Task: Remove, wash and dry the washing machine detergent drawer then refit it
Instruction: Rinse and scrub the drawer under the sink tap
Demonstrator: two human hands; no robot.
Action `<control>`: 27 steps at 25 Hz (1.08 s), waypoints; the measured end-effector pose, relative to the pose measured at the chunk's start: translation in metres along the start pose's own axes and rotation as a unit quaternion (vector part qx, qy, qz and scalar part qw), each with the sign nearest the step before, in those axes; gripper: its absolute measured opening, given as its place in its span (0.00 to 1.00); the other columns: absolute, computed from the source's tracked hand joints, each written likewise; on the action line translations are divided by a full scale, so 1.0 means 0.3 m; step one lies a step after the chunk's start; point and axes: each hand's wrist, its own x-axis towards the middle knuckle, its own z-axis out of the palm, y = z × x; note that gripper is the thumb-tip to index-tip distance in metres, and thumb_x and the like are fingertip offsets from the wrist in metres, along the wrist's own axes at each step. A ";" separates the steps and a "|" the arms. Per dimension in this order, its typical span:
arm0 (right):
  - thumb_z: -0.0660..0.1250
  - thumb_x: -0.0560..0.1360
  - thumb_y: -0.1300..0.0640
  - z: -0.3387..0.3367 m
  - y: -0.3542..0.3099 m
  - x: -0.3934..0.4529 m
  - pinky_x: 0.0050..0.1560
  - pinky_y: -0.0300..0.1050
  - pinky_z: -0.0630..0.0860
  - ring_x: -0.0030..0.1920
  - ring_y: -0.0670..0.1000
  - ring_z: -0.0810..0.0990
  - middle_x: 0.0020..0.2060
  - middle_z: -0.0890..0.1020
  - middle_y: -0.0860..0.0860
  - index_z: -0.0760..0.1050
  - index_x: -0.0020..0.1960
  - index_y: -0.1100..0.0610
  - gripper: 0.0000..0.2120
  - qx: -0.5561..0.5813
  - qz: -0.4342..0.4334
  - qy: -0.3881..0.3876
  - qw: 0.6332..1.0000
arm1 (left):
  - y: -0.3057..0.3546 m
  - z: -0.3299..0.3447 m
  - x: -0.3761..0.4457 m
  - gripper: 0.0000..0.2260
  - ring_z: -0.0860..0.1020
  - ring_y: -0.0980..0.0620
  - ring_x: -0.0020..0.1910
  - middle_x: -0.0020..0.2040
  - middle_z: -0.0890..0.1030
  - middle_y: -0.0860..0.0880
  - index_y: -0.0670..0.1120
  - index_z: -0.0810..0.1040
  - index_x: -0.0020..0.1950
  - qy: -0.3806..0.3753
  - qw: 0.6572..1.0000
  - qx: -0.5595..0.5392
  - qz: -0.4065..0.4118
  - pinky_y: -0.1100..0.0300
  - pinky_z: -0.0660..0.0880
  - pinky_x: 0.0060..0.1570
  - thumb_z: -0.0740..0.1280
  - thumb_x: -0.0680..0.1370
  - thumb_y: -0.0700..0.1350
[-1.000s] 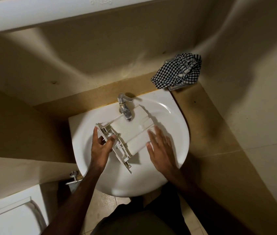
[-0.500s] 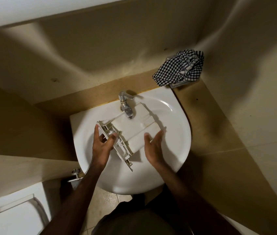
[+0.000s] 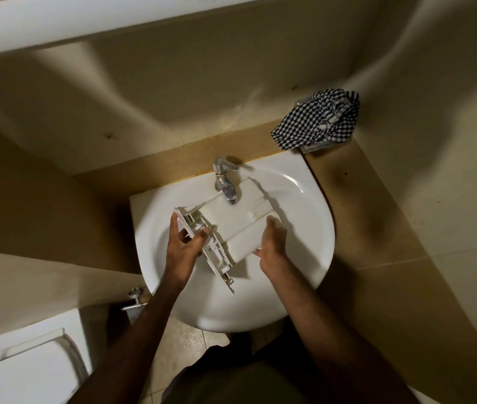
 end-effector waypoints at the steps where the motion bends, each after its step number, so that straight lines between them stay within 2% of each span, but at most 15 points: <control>1: 0.66 0.82 0.52 0.001 -0.019 -0.030 0.58 0.66 0.80 0.60 0.60 0.78 0.63 0.77 0.57 0.65 0.68 0.57 0.19 -0.011 0.007 -0.008 1.000 | 0.000 -0.001 -0.007 0.30 0.86 0.50 0.53 0.59 0.85 0.47 0.57 0.62 0.78 0.003 1.000 -0.004 -0.004 0.47 0.84 0.50 0.72 0.80 0.47; 4: 0.66 0.82 0.56 -0.012 0.025 -0.191 0.39 0.55 0.84 0.52 0.59 0.82 0.58 0.79 0.58 0.67 0.67 0.57 0.16 -0.087 0.081 -0.120 0.986 | 0.001 -0.008 -0.031 0.28 0.86 0.50 0.52 0.57 0.86 0.48 0.56 0.64 0.76 0.014 1.000 -0.012 -0.008 0.47 0.84 0.49 0.71 0.80 0.48; 6: 0.65 0.83 0.57 -0.046 0.058 -0.272 0.34 0.44 0.82 0.42 0.53 0.85 0.51 0.84 0.57 0.72 0.65 0.59 0.12 -0.151 0.097 -0.187 0.966 | 0.006 -0.016 -0.046 0.26 0.86 0.49 0.52 0.56 0.86 0.47 0.57 0.65 0.75 0.014 1.000 -0.010 -0.011 0.46 0.84 0.48 0.72 0.80 0.48; 8: 0.65 0.84 0.55 -0.081 0.054 -0.315 0.35 0.43 0.82 0.42 0.51 0.86 0.47 0.85 0.55 0.73 0.65 0.59 0.12 -0.193 0.082 -0.209 0.955 | 0.013 -0.024 -0.070 0.26 0.86 0.50 0.51 0.56 0.86 0.46 0.56 0.66 0.75 0.022 0.999 -0.018 -0.019 0.47 0.84 0.48 0.72 0.80 0.49; 10: 0.65 0.83 0.48 -0.115 0.036 -0.353 0.49 0.50 0.84 0.51 0.52 0.86 0.51 0.86 0.53 0.73 0.68 0.56 0.18 -0.285 0.022 -0.200 0.937 | 0.022 -0.028 -0.116 0.25 0.86 0.54 0.51 0.56 0.86 0.46 0.55 0.67 0.75 0.039 0.998 -0.029 -0.027 0.49 0.85 0.47 0.72 0.80 0.50; 12: 0.63 0.81 0.39 -0.151 0.037 -0.414 0.63 0.52 0.77 0.63 0.54 0.81 0.60 0.83 0.52 0.72 0.72 0.51 0.25 -0.450 -0.103 -0.166 0.872 | 0.033 -0.028 -0.169 0.26 0.85 0.58 0.51 0.58 0.85 0.48 0.57 0.67 0.74 0.054 0.997 -0.036 -0.042 0.50 0.84 0.47 0.72 0.78 0.54; 14: 0.62 0.79 0.34 -0.195 0.075 -0.484 0.67 0.52 0.72 0.75 0.54 0.69 0.76 0.70 0.51 0.66 0.78 0.47 0.32 -0.579 -0.242 -0.153 0.763 | 0.054 -0.016 -0.221 0.33 0.85 0.56 0.52 0.60 0.83 0.50 0.59 0.65 0.74 0.071 0.995 -0.038 -0.058 0.48 0.84 0.50 0.74 0.73 0.61; 16: 0.63 0.77 0.35 -0.226 0.111 -0.503 0.69 0.55 0.72 0.81 0.55 0.60 0.84 0.55 0.52 0.62 0.81 0.47 0.36 -0.609 -0.406 -0.144 0.666 | 0.083 0.009 -0.263 0.42 0.84 0.54 0.53 0.57 0.83 0.52 0.62 0.61 0.75 0.097 0.991 -0.041 -0.077 0.46 0.83 0.52 0.76 0.66 0.68; 17: 0.63 0.77 0.37 -0.233 0.131 -0.482 0.70 0.56 0.73 0.81 0.56 0.60 0.84 0.53 0.53 0.62 0.81 0.48 0.36 -0.601 -0.462 -0.143 0.636 | 0.096 0.023 -0.282 0.48 0.83 0.55 0.53 0.56 0.84 0.53 0.60 0.58 0.78 0.109 0.989 -0.043 -0.088 0.46 0.83 0.52 0.76 0.64 0.70; 18: 0.63 0.77 0.39 -0.241 0.147 -0.456 0.70 0.55 0.74 0.81 0.57 0.62 0.84 0.54 0.54 0.62 0.82 0.49 0.35 -0.586 -0.491 -0.146 0.628 | 0.106 0.036 -0.301 0.50 0.82 0.56 0.52 0.56 0.83 0.54 0.58 0.56 0.80 0.120 0.987 -0.048 -0.100 0.48 0.83 0.51 0.76 0.64 0.69; 20: 0.62 0.80 0.41 -0.251 0.164 -0.417 0.69 0.55 0.77 0.81 0.57 0.63 0.83 0.61 0.55 0.63 0.82 0.52 0.33 -0.549 -0.516 -0.158 0.638 | 0.130 0.050 -0.334 0.51 0.81 0.56 0.52 0.60 0.82 0.53 0.56 0.57 0.80 0.144 0.982 -0.041 -0.119 0.52 0.81 0.50 0.76 0.64 0.70; 22: 0.60 0.83 0.41 -0.270 0.160 -0.400 0.63 0.52 0.81 0.80 0.55 0.64 0.81 0.66 0.53 0.65 0.81 0.54 0.30 -0.520 -0.547 -0.171 0.633 | 0.152 0.072 -0.379 0.53 0.79 0.47 0.61 0.69 0.77 0.49 0.59 0.56 0.78 0.162 0.977 -0.020 -0.134 0.44 0.79 0.58 0.76 0.61 0.75; 24: 0.59 0.84 0.42 -0.299 0.127 -0.396 0.59 0.52 0.84 0.79 0.54 0.67 0.78 0.70 0.52 0.66 0.80 0.53 0.28 -0.498 -0.567 -0.185 0.630 | 0.190 0.086 -0.426 0.51 0.74 0.42 0.68 0.76 0.69 0.47 0.60 0.52 0.80 0.158 0.977 -0.010 -0.142 0.44 0.76 0.60 0.75 0.65 0.72; 26: 0.59 0.84 0.40 -0.314 0.036 -0.392 0.60 0.54 0.83 0.76 0.54 0.72 0.75 0.75 0.53 0.68 0.80 0.52 0.28 -0.486 -0.543 -0.212 0.651 | 0.208 0.064 -0.453 0.47 0.73 0.42 0.68 0.78 0.66 0.47 0.60 0.51 0.81 0.128 0.982 0.000 -0.136 0.41 0.77 0.59 0.70 0.69 0.73; 27: 0.60 0.83 0.39 -0.323 -0.025 -0.387 0.62 0.54 0.81 0.74 0.53 0.75 0.72 0.78 0.53 0.69 0.79 0.50 0.28 -0.484 -0.515 -0.236 0.667 | 0.212 0.046 -0.459 0.46 0.73 0.41 0.68 0.77 0.68 0.46 0.57 0.55 0.80 0.115 0.984 0.021 -0.134 0.37 0.76 0.61 0.66 0.69 0.77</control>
